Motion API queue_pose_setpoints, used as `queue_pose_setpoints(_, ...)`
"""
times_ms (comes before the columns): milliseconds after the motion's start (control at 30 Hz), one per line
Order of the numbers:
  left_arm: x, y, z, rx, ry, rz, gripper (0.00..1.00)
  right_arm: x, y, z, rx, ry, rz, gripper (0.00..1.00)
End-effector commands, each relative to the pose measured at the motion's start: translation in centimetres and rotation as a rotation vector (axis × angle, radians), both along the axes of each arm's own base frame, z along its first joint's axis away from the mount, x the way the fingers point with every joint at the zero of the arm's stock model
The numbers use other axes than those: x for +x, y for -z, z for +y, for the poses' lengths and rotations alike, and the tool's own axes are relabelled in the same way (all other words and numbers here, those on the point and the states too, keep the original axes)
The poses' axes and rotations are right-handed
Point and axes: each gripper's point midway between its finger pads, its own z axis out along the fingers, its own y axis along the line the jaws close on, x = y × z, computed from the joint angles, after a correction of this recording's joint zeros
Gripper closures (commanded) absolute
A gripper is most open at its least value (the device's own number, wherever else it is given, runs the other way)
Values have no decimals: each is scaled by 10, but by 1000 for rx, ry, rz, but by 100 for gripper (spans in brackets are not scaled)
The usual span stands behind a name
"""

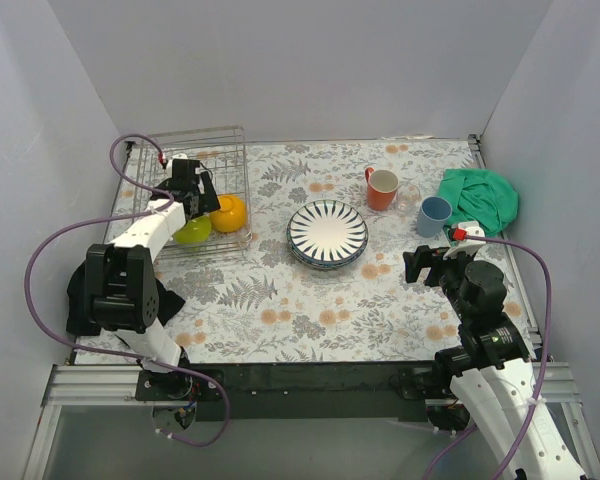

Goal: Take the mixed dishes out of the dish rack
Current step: Pick up the bowl from the dish rack.

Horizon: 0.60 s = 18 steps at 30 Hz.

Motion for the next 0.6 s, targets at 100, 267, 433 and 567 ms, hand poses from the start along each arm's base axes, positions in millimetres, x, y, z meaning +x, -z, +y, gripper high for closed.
queue_pose_setpoints(100, 18, 8, 19, 38, -68, 9, 2, 4, -17, 4, 15, -15, -71, 9)
queue_pose_setpoints(267, 30, -1, 14, 17, -50, -32, 2, 4, -18, 4, 15, -15, -74, 9)
queue_pose_setpoints(433, 32, -3, 12, 17, -33, -30, 2, 4, -17, 3, 15, -14, -73, 9)
queue_pose_setpoints(567, 26, 2, 9, 34, -15, -7, 2, 4, -18, 3, 15, -12, -76, 9)
